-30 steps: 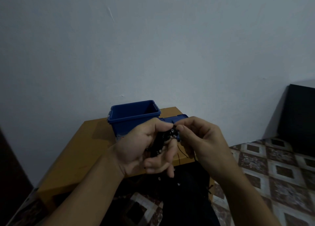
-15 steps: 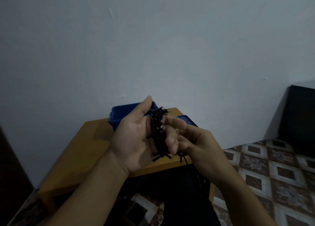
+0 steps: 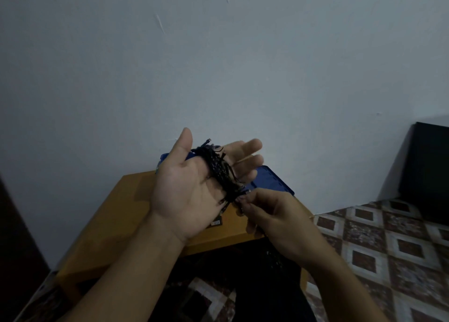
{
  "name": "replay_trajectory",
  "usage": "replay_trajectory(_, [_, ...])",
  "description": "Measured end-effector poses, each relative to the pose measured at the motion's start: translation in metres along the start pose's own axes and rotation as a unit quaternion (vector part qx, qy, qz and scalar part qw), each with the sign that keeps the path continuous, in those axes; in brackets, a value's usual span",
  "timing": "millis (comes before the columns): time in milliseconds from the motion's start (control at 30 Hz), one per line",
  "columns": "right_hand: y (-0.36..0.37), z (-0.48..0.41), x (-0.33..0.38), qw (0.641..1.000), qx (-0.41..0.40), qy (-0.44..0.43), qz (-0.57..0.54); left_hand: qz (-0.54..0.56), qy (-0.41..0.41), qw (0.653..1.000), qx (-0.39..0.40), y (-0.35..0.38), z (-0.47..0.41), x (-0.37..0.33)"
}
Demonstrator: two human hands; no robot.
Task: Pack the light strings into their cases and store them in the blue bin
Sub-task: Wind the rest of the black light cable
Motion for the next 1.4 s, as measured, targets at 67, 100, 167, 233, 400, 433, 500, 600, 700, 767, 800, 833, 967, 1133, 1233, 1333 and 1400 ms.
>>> replay_trajectory(67, [0.0,0.0,0.0,1.0,-0.003,0.004,0.009,-0.009,0.014,1.0,-0.003,0.0,0.0,-0.002])
replay_trajectory(100, [0.0,0.0,0.0,1.0,-0.007,0.007,0.008,-0.02,0.023,0.999,-0.012,-0.002,-0.001,-0.003])
replay_trajectory(167, [-0.003,0.0,-0.002,1.0,-0.018,0.023,0.005,-0.04,0.042,0.998,-0.033,-0.005,-0.001,-0.007])
replay_trajectory(233, [-0.005,0.001,-0.001,0.999,-0.021,0.033,0.004,-0.05,0.055,0.996,-0.05,-0.007,-0.001,-0.01])
replay_trajectory(400, [-0.002,0.002,0.001,0.999,-0.002,0.042,-0.003,-0.072,0.073,0.992,-0.069,-0.009,-0.002,-0.014])
replay_trajectory(433, [-0.002,0.002,0.001,0.999,0.003,0.041,0.007,-0.076,0.074,0.992,-0.07,-0.009,-0.002,-0.015])
replay_trajectory(500, [-0.003,0.002,0.003,0.999,0.006,0.028,0.029,-0.082,0.077,0.991,-0.073,-0.01,-0.001,-0.016])
replay_trajectory(600, [-0.002,0.004,0.005,0.999,0.015,0.021,0.028,-0.082,0.081,0.991,-0.071,-0.009,-0.001,-0.016])
replay_trajectory(700, [-0.002,0.004,0.008,1.0,0.021,0.015,0.014,-0.086,0.082,0.991,-0.069,-0.009,-0.001,-0.015])
replay_trajectory(767, [-0.005,0.005,0.011,1.0,0.024,0.006,-0.006,-0.088,0.086,0.99,-0.07,-0.008,-0.001,-0.016])
replay_trajectory(800, [-0.006,0.006,0.012,1.0,0.025,0.003,-0.018,-0.089,0.089,0.989,-0.072,-0.008,-0.001,-0.017])
replay_trajectory(833, [-0.007,0.006,0.013,0.999,0.028,0.002,-0.029,-0.091,0.092,0.989,-0.073,-0.009,-0.001,-0.018])
replay_trajectory(967, [-0.007,0.006,0.014,0.999,0.031,-0.001,-0.038,-0.09,0.1,0.988,-0.07,-0.007,-0.002,-0.021])
replay_trajectory(1133, [-0.011,0.006,0.012,1.0,0.012,0.007,-0.018,-0.095,0.124,0.985,-0.074,-0.007,-0.001,-0.027])
replay_trajectory(1233, [-0.012,0.007,0.015,1.0,0.017,-0.003,-0.021,-0.112,0.145,0.979,-0.088,-0.01,0.0,-0.032])
replay_trajectory(1333, [-0.011,0.009,0.018,0.999,0.024,-0.014,-0.041,-0.127,0.143,0.978,-0.087,-0.014,-0.001,-0.032])
replay_trajectory(1400, [-0.012,0.009,0.021,0.999,0.016,-0.018,-0.044,-0.157,0.13,0.976,-0.077,-0.011,-0.001,-0.028])
Point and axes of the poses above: each hand's wrist, its own z-axis away from the middle knuckle, its own y-axis out of the palm, x = y × z, the point moved 9 cm from there along -z, towards the middle knuckle, and after that the axes turned 4 degrees about y, right-handed, at the moved point
